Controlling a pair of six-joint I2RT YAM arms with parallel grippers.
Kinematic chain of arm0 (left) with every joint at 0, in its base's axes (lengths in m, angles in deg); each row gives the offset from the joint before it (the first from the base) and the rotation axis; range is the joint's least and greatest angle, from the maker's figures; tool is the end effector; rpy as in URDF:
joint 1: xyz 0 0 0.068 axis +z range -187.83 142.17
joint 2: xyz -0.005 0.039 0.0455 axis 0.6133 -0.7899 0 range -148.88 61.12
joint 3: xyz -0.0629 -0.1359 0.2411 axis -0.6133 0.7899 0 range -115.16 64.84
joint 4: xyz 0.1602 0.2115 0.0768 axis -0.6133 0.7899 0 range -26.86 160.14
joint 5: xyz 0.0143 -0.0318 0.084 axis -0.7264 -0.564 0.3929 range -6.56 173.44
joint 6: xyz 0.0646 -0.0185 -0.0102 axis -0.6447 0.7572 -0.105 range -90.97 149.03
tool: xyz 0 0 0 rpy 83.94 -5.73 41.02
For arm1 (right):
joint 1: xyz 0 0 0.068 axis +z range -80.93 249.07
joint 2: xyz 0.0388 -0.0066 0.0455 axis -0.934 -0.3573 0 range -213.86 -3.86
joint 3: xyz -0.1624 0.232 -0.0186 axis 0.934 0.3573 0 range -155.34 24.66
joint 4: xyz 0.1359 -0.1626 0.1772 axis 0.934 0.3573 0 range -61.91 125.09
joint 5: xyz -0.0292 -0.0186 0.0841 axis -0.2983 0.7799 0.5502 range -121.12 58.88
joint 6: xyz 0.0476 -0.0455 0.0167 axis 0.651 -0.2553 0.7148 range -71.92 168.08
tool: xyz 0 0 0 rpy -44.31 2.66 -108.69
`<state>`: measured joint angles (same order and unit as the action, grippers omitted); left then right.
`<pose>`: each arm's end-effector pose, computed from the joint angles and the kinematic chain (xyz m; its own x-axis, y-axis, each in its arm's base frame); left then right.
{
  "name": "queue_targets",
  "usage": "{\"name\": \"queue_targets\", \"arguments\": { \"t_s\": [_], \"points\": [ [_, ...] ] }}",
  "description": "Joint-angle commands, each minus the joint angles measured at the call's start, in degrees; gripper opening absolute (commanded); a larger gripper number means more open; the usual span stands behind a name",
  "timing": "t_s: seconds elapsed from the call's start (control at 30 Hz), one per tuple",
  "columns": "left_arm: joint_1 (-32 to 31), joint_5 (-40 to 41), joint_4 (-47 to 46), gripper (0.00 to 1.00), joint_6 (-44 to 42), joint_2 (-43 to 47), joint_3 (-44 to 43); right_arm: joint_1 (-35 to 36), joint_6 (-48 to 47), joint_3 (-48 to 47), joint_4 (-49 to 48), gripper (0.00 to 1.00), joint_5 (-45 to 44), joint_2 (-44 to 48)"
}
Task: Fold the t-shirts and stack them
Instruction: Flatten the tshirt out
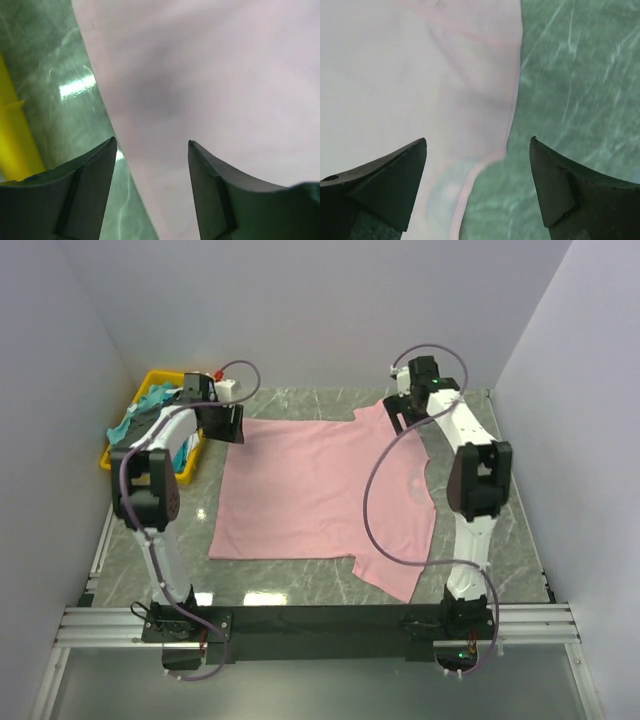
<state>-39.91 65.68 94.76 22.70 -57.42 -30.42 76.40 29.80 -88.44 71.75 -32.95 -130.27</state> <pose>0.4863 -0.0343 0.2045 -0.7894 0.1338 -0.5991 0.2988 0.9363 -0.1846 0.5170 0.0648 0.2257 -0.7548 -0.4134 -0.5093 -0.3657 0.9098 -0.1964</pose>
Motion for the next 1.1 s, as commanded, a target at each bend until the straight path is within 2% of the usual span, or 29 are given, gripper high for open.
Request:
{"name": "queue_targets", "arguments": {
  "t_s": [0.0,0.2,0.27,0.43,0.63,0.9,1.07],
  "points": [
    [-0.02,-3.16,0.55,0.66,-6.31,11.37,7.42,0.31,-1.75,7.17,4.05,0.89,4.89,11.70],
    [-0.11,-2.72,0.64,0.65,-11.68,20.26,22.46,1.10,-3.60,20.10,7.23,0.84,8.15,18.65],
    [-0.28,-2.54,1.60,0.64,-13.26,21.42,24.76,1.89,-4.39,23.26,7.93,0.82,8.15,19.70],
    [-0.90,-1.32,2.92,0.61,-17.22,23.79,31.36,3.12,-5.53,28.18,7.76,0.73,6.49,19.45],
    [-2.92,2.46,2.57,0.59,-20.48,24.15,37.25,3.48,-7.11,32.14,4.95,0.62,0.17,15.15],
    [-7.49,4.13,4.24,0.55,-23.38,26.07,43.84,3.39,-10.54,36.54,2.48,0.61,-5.12,13.29],
    [-8.20,1.25,8.36,0.55,-24.08,27.48,44.90,3.39,-12.65,37.78,6.07,0.61,-2.24,17.33]
  ]
}}
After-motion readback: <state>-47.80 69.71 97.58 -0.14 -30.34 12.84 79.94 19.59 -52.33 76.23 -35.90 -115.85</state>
